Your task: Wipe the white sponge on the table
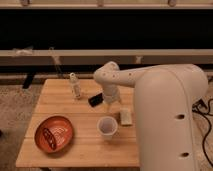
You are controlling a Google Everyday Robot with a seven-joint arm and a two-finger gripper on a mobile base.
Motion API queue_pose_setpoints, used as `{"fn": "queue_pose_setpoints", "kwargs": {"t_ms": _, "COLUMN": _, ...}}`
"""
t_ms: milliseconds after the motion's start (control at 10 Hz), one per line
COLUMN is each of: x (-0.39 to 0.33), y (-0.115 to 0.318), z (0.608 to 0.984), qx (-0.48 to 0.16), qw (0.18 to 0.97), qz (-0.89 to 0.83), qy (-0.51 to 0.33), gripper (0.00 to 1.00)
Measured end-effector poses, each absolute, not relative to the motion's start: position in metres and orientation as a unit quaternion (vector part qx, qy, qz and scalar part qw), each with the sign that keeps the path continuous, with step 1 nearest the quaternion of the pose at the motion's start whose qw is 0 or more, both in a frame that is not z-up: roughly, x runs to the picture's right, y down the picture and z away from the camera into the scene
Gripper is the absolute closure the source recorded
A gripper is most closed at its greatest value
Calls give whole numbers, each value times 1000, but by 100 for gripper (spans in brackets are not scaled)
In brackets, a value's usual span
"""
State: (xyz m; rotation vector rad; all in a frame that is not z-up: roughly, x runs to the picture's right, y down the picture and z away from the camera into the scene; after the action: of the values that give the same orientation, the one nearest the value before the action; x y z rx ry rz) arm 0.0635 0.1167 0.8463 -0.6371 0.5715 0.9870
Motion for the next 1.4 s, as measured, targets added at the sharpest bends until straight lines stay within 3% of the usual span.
{"fn": "queue_pose_setpoints", "kwargs": {"t_ms": 400, "x": 117, "y": 149, "z": 843, "qx": -302, "qw": 737, "qz": 530, "qy": 290, "gripper": 34}}
{"fn": "queue_pose_setpoints", "kwargs": {"t_ms": 1100, "x": 134, "y": 178, "z": 851, "qx": -308, "qw": 705, "qz": 577, "qy": 275, "gripper": 36}}
{"fn": "queue_pose_setpoints", "kwargs": {"t_ms": 1400, "x": 139, "y": 186, "z": 853, "qx": -310, "qw": 697, "qz": 589, "qy": 268, "gripper": 65}}
